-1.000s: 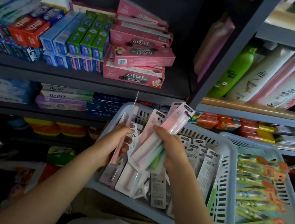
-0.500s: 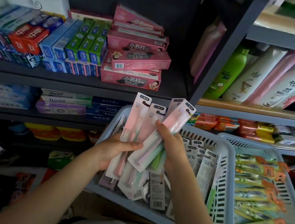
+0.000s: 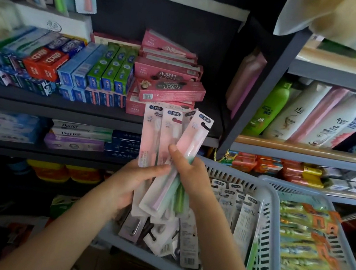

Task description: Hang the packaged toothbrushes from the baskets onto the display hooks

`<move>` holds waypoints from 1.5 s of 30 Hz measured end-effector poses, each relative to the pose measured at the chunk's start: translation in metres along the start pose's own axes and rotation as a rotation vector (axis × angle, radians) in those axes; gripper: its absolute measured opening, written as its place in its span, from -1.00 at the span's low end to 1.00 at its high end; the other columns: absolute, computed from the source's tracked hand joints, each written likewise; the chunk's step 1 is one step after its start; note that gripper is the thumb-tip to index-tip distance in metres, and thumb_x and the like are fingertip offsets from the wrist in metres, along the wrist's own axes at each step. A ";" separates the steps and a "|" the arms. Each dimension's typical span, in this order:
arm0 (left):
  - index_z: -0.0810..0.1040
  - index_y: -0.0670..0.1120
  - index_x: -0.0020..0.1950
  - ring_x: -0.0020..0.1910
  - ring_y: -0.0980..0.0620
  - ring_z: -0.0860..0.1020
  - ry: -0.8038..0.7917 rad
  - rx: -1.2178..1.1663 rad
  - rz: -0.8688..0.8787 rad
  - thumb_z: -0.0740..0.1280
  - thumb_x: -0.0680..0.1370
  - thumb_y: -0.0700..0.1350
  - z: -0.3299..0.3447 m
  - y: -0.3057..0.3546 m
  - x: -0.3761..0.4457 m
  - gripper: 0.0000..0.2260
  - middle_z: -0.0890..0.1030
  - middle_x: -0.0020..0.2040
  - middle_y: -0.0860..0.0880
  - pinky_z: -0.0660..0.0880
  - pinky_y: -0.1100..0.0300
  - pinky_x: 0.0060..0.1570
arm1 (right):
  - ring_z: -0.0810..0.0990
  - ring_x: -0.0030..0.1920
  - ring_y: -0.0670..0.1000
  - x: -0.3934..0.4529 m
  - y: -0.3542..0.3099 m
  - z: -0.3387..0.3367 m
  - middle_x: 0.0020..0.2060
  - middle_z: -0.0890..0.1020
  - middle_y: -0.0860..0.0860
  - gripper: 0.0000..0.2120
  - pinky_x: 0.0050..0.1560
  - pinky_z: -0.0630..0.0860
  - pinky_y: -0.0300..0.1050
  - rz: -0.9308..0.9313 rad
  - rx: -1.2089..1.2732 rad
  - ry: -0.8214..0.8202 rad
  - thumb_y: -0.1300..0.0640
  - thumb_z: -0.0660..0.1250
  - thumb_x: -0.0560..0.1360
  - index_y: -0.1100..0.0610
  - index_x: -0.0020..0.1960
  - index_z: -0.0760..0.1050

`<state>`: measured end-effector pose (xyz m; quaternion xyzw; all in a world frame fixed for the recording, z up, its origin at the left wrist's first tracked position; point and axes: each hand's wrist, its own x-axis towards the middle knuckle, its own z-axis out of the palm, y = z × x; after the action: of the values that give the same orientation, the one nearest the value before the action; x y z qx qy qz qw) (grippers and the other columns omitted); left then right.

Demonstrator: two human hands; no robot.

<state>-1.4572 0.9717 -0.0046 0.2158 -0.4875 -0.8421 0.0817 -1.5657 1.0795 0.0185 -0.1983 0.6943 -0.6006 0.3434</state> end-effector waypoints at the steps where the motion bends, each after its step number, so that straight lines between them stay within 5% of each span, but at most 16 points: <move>1: 0.57 -0.15 0.32 0.10 -0.18 0.67 -0.028 0.013 0.017 0.45 0.48 -0.26 -0.002 0.004 -0.002 -0.59 0.68 0.15 -0.23 0.64 0.04 0.00 | 0.74 -0.09 -0.05 0.001 -0.005 0.005 -0.11 0.76 0.00 -0.82 -0.04 0.64 -0.19 -0.031 -0.015 0.009 -0.08 0.42 0.55 0.03 -0.03 0.66; 5: 0.63 -0.17 0.25 0.07 -0.23 0.68 0.073 0.025 0.100 0.52 0.37 -0.29 -0.011 0.025 -0.008 -0.56 0.69 0.10 -0.25 0.64 0.00 -0.02 | 0.72 -0.05 -0.11 0.008 -0.026 0.027 -0.08 0.75 -0.04 -0.75 -0.04 0.62 -0.26 -0.110 -0.032 0.017 -0.13 0.35 0.58 0.04 0.03 0.64; 8: 0.66 -0.18 0.13 -0.09 -0.16 0.71 0.166 -0.031 0.195 0.47 0.33 -0.27 -0.024 0.049 -0.014 -0.64 0.72 -0.02 -0.21 0.64 0.06 -0.18 | 0.48 0.37 -0.10 0.012 -0.049 0.049 0.35 0.53 -0.14 -0.34 0.26 0.40 -0.32 -0.128 0.002 0.014 -0.35 0.19 0.56 0.07 0.47 0.45; 10: 0.64 -0.16 0.10 -0.16 -0.08 0.72 0.230 -0.073 0.263 0.46 0.32 -0.27 -0.040 0.072 -0.019 -0.65 0.73 -0.11 -0.14 0.63 0.10 -0.26 | 0.33 0.33 -0.22 0.014 -0.069 0.061 0.33 0.37 -0.20 -0.37 0.18 0.27 -0.46 -0.136 0.029 -0.038 -0.29 0.12 0.62 0.03 0.57 0.28; 13: 0.63 -0.11 0.15 -0.10 -0.06 0.71 0.308 -0.088 0.363 0.56 0.29 -0.29 -0.068 0.111 -0.029 -0.56 0.74 -0.07 -0.08 0.64 0.07 -0.20 | 0.57 -0.20 -0.27 0.020 -0.091 0.080 -0.05 0.54 -0.02 -0.75 -0.17 0.46 -0.35 -0.100 0.039 -0.085 -0.02 0.17 0.65 0.06 0.25 0.44; 15: 0.64 -0.08 0.19 -0.02 -0.12 0.70 0.356 -0.093 0.404 0.57 0.27 -0.22 -0.084 0.139 -0.036 -0.51 0.72 0.03 -0.12 0.62 0.00 -0.10 | 0.54 -0.46 -0.22 0.022 -0.111 0.097 -0.27 0.50 0.02 -0.92 -0.41 0.45 -0.31 -0.132 0.041 -0.084 0.11 0.18 0.62 0.11 0.03 0.41; 20: 0.65 -0.07 0.19 0.06 -0.19 0.68 0.437 -0.114 0.516 0.65 0.17 -0.11 -0.118 0.211 -0.055 -0.41 0.71 0.10 -0.17 0.58 -0.15 0.09 | 0.63 -0.43 -0.10 0.028 -0.169 0.151 -0.42 0.65 -0.05 -0.91 -0.40 0.51 -0.28 -0.357 0.075 -0.087 0.18 0.20 0.68 0.18 0.08 0.44; 24: 0.63 -0.10 0.25 0.10 -0.22 0.67 0.433 -0.141 0.594 0.64 0.29 -0.17 -0.139 0.256 -0.063 -0.46 0.69 0.14 -0.18 0.58 -0.22 0.09 | 0.68 -0.30 0.26 0.035 -0.208 0.194 -0.18 0.67 0.23 -0.84 -0.25 0.68 0.14 -0.472 0.175 -0.129 0.09 0.21 0.69 0.09 0.24 0.46; 27: 0.63 -0.12 0.20 -0.04 -0.09 0.72 0.472 -0.114 0.638 0.55 0.36 -0.21 -0.149 0.278 -0.065 -0.59 0.73 0.05 -0.12 0.62 0.03 -0.10 | 0.66 -0.38 0.18 0.042 -0.230 0.215 -0.20 0.69 0.15 -0.82 -0.33 0.65 0.04 -0.501 0.179 -0.126 0.09 0.19 0.70 0.13 0.26 0.42; 34: 0.62 -0.10 0.23 0.01 -0.12 0.71 0.446 -0.101 0.634 0.55 0.42 -0.21 -0.155 0.297 -0.057 -0.61 0.73 0.07 -0.10 0.63 -0.07 0.04 | 0.66 -0.31 0.21 0.057 -0.260 0.238 -0.09 0.68 0.26 -0.88 -0.24 0.68 0.18 -0.501 0.184 0.018 0.19 0.17 0.67 0.12 0.16 0.44; 38: 0.63 -0.10 0.20 0.03 -0.12 0.71 0.412 -0.088 0.615 0.55 0.42 -0.21 -0.159 0.295 -0.051 -0.64 0.73 0.05 -0.09 0.62 -0.09 0.07 | 0.69 -0.40 0.04 0.058 -0.266 0.236 -0.16 0.70 0.14 -0.83 -0.42 0.60 -0.14 -0.511 0.155 0.053 0.19 0.17 0.69 0.16 0.23 0.47; 45: 0.64 -0.06 0.19 0.05 -0.11 0.70 0.371 -0.085 0.624 0.55 0.42 -0.23 -0.171 0.296 -0.046 -0.65 0.73 0.07 -0.07 0.58 -0.16 0.18 | 0.71 -0.33 0.21 0.068 -0.269 0.248 -0.14 0.72 0.21 -0.78 -0.34 0.65 0.01 -0.550 0.122 0.095 0.17 0.18 0.70 0.26 0.25 0.47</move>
<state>-1.3622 0.7021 0.1884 0.2023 -0.4714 -0.7425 0.4307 -1.4715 0.8060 0.2529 -0.3299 0.5923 -0.7205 0.1458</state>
